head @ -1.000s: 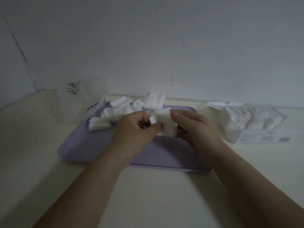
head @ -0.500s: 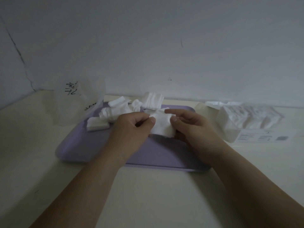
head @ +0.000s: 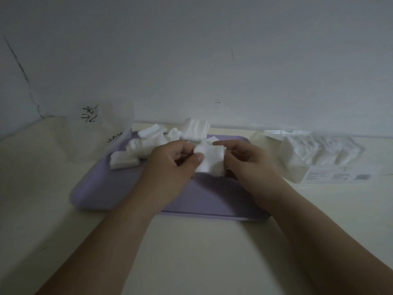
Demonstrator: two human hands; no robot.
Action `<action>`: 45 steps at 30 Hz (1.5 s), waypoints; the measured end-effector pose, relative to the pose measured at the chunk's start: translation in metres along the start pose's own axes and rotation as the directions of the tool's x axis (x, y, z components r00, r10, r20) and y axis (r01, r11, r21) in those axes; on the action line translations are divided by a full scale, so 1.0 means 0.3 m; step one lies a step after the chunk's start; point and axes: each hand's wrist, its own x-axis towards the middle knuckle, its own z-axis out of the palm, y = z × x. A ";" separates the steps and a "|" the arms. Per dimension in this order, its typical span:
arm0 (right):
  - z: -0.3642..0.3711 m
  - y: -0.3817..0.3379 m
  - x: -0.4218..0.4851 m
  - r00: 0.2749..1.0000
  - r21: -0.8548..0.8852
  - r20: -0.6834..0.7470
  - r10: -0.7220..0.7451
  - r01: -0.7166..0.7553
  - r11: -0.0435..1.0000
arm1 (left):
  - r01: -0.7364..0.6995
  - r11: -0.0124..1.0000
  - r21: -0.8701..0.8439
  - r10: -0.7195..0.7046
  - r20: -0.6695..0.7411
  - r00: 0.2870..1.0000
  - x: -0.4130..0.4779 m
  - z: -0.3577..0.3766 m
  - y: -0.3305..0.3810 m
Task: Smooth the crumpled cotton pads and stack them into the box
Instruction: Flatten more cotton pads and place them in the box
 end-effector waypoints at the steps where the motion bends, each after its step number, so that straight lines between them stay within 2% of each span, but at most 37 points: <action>1: 0.003 -0.005 -0.004 1.000 -0.005 0.013 0.003 -0.003 1.000 | -0.001 1.000 -0.007 0.001 0.004 1.000 0.002 0.003 -0.005; 7: -0.006 -0.039 -0.013 0.994 0.091 0.094 0.062 -0.071 0.993 | -0.020 0.999 0.025 0.020 0.017 1.000 0.005 -0.001 -0.012; 12: -0.008 -0.004 -0.003 0.997 -0.143 0.071 -0.034 0.044 0.989 | -0.030 0.999 0.041 0.030 0.003 1.000 0.015 -0.007 -0.034; 15: -0.016 -0.002 0.006 0.994 -0.160 0.088 -0.066 0.080 0.984 | -0.015 0.995 0.094 0.017 -0.030 0.999 0.020 -0.012 -0.048; 17: -0.018 0.000 0.001 0.987 -0.184 0.148 -0.061 0.088 0.979 | -0.042 0.990 0.134 0.035 0.056 0.998 0.019 -0.013 -0.051; 19: -0.015 0.004 -0.007 0.981 -0.295 0.194 -0.033 0.090 0.951 | -0.084 0.983 0.166 0.060 0.146 0.988 0.012 -0.008 -0.044; 21: -0.009 0.002 -0.010 0.978 -0.381 0.209 0.007 0.074 0.922 | -0.111 0.976 0.186 0.080 0.169 0.982 0.002 -0.001 -0.034; 25: 0.017 -0.020 -0.020 0.987 -0.255 0.153 0.053 -0.013 0.967 | -0.057 0.983 0.177 0.032 0.142 0.989 0.003 0.003 -0.036; 29: 0.046 0.001 -0.011 0.999 -0.317 0.042 0.010 0.003 0.948 | -0.004 0.993 0.120 -0.015 0.164 0.986 0.002 0.007 -0.032; 36: 0.097 0.009 -0.005 0.999 -0.349 0.030 0.016 -0.004 0.937 | -0.058 0.990 0.130 0.025 0.240 0.970 0.002 0.046 -0.025; 40: 0.085 0.016 -0.006 0.997 -0.205 0.042 0.059 -0.050 0.978 | -0.038 0.994 0.098 0.018 0.199 0.980 0.003 0.050 -0.033; 43: 0.067 -0.005 -0.005 0.979 0.011 0.138 0.153 -0.156 0.988 | -0.017 0.999 0.050 0.008 0.165 0.986 -0.003 0.044 -0.031; 45: 0.033 -0.013 0.009 0.971 0.044 0.201 0.128 -0.140 0.989 | -0.016 1.000 0.016 0.013 0.142 0.990 -0.001 0.036 -0.025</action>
